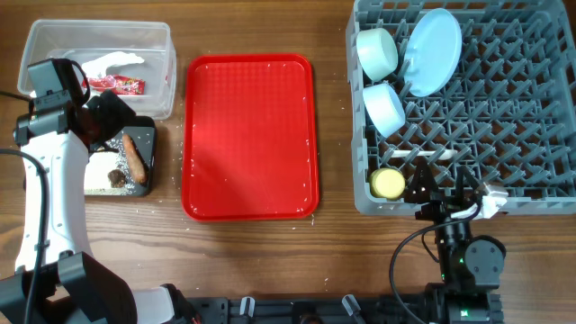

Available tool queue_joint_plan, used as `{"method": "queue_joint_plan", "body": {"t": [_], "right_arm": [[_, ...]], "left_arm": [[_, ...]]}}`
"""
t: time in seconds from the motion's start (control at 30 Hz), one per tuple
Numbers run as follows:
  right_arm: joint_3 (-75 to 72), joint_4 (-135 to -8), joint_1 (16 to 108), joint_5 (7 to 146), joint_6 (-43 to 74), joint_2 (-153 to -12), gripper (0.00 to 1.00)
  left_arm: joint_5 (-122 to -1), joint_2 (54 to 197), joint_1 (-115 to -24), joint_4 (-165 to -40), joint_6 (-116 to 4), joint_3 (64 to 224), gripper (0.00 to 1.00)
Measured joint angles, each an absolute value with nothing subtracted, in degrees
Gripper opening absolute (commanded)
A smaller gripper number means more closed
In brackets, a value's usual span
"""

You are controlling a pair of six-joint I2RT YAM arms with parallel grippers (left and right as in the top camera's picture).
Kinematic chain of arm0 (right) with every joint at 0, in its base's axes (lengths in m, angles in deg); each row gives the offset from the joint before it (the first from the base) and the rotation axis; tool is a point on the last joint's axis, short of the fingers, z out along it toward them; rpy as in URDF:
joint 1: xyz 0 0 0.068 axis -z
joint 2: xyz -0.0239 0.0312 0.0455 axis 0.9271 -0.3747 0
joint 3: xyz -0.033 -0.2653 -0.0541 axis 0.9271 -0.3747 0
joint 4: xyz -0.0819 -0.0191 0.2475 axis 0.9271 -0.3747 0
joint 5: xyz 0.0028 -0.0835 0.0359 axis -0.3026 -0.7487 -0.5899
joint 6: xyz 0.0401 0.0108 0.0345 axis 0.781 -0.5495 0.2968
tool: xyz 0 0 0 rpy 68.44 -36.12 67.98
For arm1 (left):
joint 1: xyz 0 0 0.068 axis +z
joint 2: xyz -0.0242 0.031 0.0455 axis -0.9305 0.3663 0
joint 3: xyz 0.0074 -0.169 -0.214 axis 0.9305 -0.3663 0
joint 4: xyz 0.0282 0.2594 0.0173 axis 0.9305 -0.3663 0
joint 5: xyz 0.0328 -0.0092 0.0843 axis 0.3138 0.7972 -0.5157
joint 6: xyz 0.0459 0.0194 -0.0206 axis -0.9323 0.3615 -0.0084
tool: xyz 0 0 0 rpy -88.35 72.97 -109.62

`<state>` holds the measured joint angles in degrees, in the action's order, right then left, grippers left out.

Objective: Sort waste into correct bins and load items into the dishwasher rack

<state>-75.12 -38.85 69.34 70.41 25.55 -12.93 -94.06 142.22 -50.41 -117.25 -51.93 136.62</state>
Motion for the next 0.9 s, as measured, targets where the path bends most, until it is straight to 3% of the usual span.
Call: {"method": "queue_joint_plan", "body": {"t": [0.27,0.4,0.67,0.9], "right_arm": [[-75.1,-38.9,69.3,70.4,25.5,-12.9,1.0],[-75.1,-38.8,69.3,70.5,25.5,-12.9,1.0],[-75.1,-38.9,69.3,70.6,25.6,-12.9,1.0],[-75.1,-38.9,69.3,70.6,25.6,-12.9,1.0]], "left_arm": [[-94.3,131.4,-55.5,-116.5,-52.2,136.5,1.0],[-94.0,118.9,-57.5,-105.0,-52.4,131.5,1.0],[-87.8,95.8,-60.5,-69.1,-52.8,94.0,1.0],[-86.7,74.8,-61.0,-66.9,-52.8,75.8,1.0]]}}
